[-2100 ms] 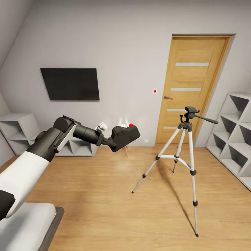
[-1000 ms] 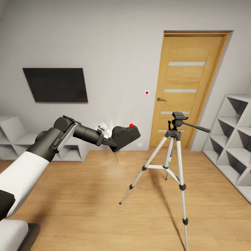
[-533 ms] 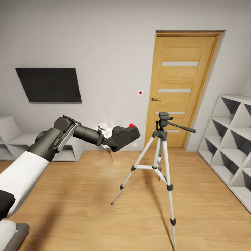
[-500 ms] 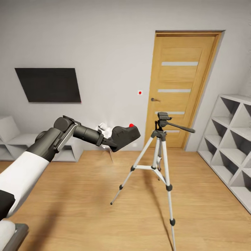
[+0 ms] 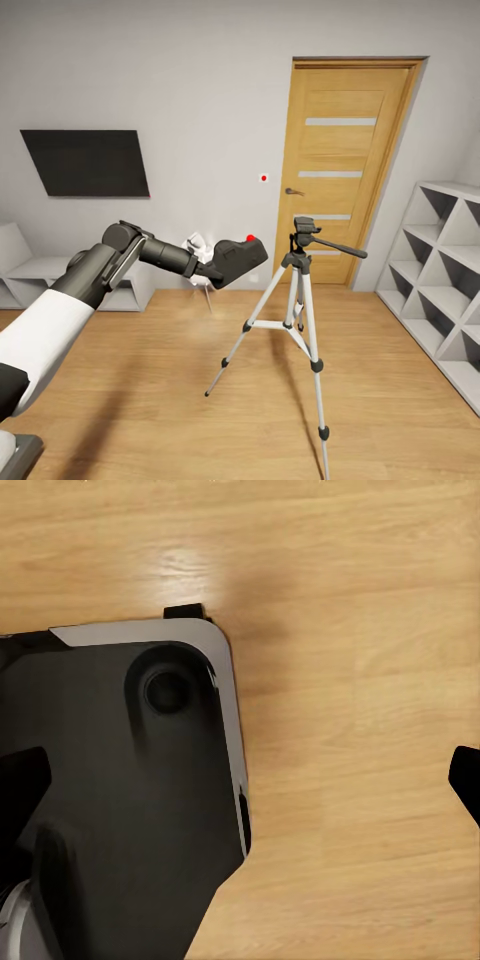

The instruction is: Attach the digital camera to the camera tripod in the bedroom.

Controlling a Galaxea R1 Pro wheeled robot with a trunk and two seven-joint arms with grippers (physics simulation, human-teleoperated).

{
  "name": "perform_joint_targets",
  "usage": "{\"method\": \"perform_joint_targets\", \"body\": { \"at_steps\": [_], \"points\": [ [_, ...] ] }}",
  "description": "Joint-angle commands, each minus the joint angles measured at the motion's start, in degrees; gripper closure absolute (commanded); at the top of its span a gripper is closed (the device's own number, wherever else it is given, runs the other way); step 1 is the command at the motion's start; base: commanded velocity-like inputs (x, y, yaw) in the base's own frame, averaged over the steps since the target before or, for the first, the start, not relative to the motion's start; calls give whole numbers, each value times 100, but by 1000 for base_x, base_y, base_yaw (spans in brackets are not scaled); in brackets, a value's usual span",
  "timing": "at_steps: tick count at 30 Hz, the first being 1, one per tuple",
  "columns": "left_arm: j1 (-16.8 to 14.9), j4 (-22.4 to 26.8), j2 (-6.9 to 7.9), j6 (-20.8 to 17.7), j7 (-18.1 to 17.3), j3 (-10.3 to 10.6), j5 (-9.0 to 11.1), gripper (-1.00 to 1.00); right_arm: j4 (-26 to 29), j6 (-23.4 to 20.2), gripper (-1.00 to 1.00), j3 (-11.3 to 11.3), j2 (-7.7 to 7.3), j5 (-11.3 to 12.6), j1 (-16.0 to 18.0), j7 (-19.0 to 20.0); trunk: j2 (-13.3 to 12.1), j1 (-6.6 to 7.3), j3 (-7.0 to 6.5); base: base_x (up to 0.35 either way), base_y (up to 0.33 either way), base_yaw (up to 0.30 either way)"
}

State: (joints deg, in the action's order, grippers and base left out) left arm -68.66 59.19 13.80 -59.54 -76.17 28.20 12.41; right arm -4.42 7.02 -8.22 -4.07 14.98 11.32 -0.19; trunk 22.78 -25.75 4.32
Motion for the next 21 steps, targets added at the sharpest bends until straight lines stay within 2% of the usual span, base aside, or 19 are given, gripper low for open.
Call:
{"method": "perform_joint_targets", "body": {
  "at_steps": [1, 9, 12, 15, 21],
  "points": [
    [-10, -6, -4, -46, -6, -2, 24, 100, -24, 38, -100, -48, 3, 49, 11, 1, 13, -4, 13, 6, -6, 0],
    [-123, -14, -139, -46, 51, -162, 18, 100, -24, 37, -100, -48, 6, 49, 11, 1, 13, -4, 13, 2, -2, 0],
    [-471, -37, -187, -46, 112, -369, 14, 100, -24, 37, -100, -48, 10, 49, 11, 1, 13, -4, 13, 0, 0, 0],
    [-744, -175, -201, -46, 161, -443, 11, 100, -24, 37, -100, -48, 11, 49, 11, 1, 13, -4, 13, 0, 0, 0],
    [-1622, -978, -320, -46, 246, -491, 7, 100, -24, 37, -100, -48, 12, 49, 11, 1, 13, -4, 13, 0, 0, 0]
  ]
}}
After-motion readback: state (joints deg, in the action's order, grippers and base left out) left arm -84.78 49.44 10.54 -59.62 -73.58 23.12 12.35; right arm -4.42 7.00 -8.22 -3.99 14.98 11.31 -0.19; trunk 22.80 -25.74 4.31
